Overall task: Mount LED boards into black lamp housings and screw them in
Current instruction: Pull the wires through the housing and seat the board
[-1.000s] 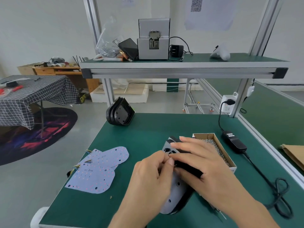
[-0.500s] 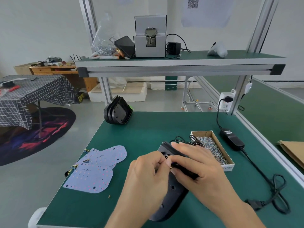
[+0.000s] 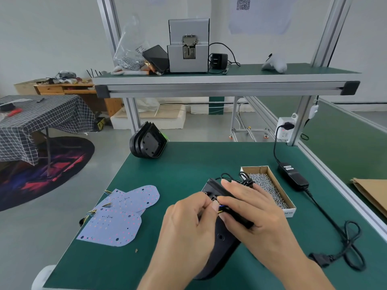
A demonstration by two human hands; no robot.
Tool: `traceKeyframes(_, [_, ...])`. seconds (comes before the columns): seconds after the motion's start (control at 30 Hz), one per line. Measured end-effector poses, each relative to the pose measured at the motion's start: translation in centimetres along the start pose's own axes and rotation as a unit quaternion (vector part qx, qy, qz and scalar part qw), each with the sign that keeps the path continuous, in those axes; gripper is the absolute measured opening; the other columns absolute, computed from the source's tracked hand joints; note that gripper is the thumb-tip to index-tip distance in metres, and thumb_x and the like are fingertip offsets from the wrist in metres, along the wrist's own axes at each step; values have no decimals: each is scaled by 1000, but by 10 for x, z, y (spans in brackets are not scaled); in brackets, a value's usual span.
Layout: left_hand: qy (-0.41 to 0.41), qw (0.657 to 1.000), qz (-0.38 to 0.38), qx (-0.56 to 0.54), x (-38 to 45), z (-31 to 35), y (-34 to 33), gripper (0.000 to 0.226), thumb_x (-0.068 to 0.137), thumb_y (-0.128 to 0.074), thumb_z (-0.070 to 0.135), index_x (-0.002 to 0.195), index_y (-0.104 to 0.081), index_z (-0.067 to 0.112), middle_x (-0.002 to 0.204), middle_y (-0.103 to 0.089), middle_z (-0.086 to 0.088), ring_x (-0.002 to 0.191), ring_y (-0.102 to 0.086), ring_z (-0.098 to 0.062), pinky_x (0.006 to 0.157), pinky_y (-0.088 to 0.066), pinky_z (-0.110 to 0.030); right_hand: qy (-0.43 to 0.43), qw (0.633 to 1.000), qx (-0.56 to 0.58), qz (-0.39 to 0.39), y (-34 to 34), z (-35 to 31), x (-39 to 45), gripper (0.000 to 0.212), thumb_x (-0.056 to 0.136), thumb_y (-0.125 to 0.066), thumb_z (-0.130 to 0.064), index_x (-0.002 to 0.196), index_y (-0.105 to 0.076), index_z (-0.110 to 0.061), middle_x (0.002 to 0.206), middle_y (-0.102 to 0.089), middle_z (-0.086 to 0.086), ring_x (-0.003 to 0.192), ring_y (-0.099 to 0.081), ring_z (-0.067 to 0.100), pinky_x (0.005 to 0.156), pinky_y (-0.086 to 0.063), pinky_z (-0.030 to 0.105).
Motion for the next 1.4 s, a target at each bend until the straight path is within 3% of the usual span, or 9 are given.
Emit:
traceKeyframes(0.3, [-62,997,45,2,0,-4,-8,27,97,-53,42,75,-53,27,54,-39,2,52,-31,-11,49,-26,-21,-8,1000,-14,20,4,-10,3,25,90,-75,-31,112,-81,-21,137,-68,-4,127,-65,18,102,-49,64])
traceKeyframes(0.43, [-22,989,14,-145,6,-6,1,32,96,-55,46,73,-54,24,56,-37,14,55,-31,-8,53,-27,-22,-84,973,206,-58,24,-10,1,66,83,-84,-46,144,-63,-31,163,-44,-10,150,-42,14,120,-36,35])
traceKeyframes(0.57, [4,945,-20,-325,16,-4,13,34,90,-60,44,73,-57,16,63,-46,5,59,-41,-13,62,-39,-17,-184,870,444,-111,30,-6,-9,115,72,-72,-82,164,-25,-33,171,-26,-11,157,-27,14,123,-33,34])
traceKeyframes(0.63, [16,916,-29,-399,19,0,11,25,95,-62,35,75,-64,20,65,-49,4,58,-45,-8,65,-43,-13,-175,866,448,-134,20,-18,-7,119,72,-69,-82,166,-11,-38,171,-24,-13,156,-29,11,119,-35,24])
traceKeyframes(0.7, [50,881,-30,-469,19,0,4,24,99,-61,27,77,-68,19,68,-51,0,59,-47,-7,63,-47,-14,-191,860,453,-133,7,-29,-7,123,73,-76,-77,166,-3,-41,167,-36,-6,152,-38,18,120,-40,37])
traceKeyframes(0.9, [194,800,-5,-567,5,-20,-12,19,84,-73,28,91,-77,10,100,-74,-22,84,-72,-31,73,-63,-38,-305,885,350,-44,-13,-45,4,111,67,-88,-68,159,-33,-38,150,-55,-20,140,-52,3,117,-39,44])
traceKeyframes(1.07, [186,848,141,-476,-10,-35,-14,60,86,-68,66,125,-72,22,132,-70,-10,128,-62,-35,114,-43,-58,-376,878,290,-57,-15,-45,9,119,57,-86,-76,157,-33,-40,145,-57,-25,135,-53,-1,117,-43,43])
traceKeyframes(1.2, [76,933,144,-321,-29,-37,-11,48,80,-67,60,126,-65,44,125,-72,5,114,-69,-16,88,-57,-29,-397,881,253,-54,-7,-46,21,111,66,-79,-68,159,-30,-35,149,-54,-16,139,-50,6,118,-41,43])
traceKeyframes(1.4, [127,951,157,-235,-26,-42,-2,28,93,-71,39,119,-62,32,105,-75,20,95,-70,4,74,-48,-6,-313,924,174,-135,4,-62,25,36,97,-63,-45,132,-58,-42,119,-68,-25,116,-60,-4,101,-49,33])
Point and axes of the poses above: each hand's wrist, its own x-axis towards the middle knuckle, its own y-axis out of the back of the hand, z = x × y, the point moved 1 cm from there along x, towards the middle knuckle
